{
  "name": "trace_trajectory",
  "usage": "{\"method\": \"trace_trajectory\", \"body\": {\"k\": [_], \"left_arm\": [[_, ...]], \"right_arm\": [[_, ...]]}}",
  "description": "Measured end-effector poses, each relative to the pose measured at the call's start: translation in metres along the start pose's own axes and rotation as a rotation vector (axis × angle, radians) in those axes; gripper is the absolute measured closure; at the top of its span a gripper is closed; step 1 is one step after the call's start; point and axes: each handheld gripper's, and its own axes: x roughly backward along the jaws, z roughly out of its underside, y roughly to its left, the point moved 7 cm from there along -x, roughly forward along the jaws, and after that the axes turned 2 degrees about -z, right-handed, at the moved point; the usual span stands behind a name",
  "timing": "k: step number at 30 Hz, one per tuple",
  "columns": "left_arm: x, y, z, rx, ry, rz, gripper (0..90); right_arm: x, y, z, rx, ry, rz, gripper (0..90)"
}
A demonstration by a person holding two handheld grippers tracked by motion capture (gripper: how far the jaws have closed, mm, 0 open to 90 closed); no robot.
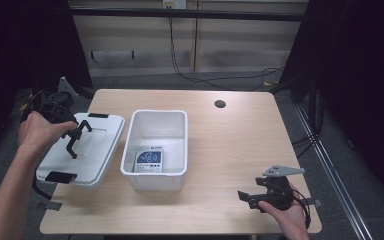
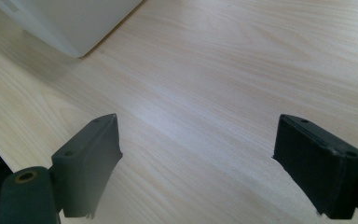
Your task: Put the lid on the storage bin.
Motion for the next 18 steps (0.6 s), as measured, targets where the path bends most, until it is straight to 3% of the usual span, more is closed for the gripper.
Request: {"method": "trace_trajectory", "body": {"k": [18], "left_arm": [[0.022,-0.01,-0.005,-0.006,-0.014,-0.016,84.9]], "right_arm": [[0.0,0.0,0.0,0.001,0.002,-0.001,13.9]]}}
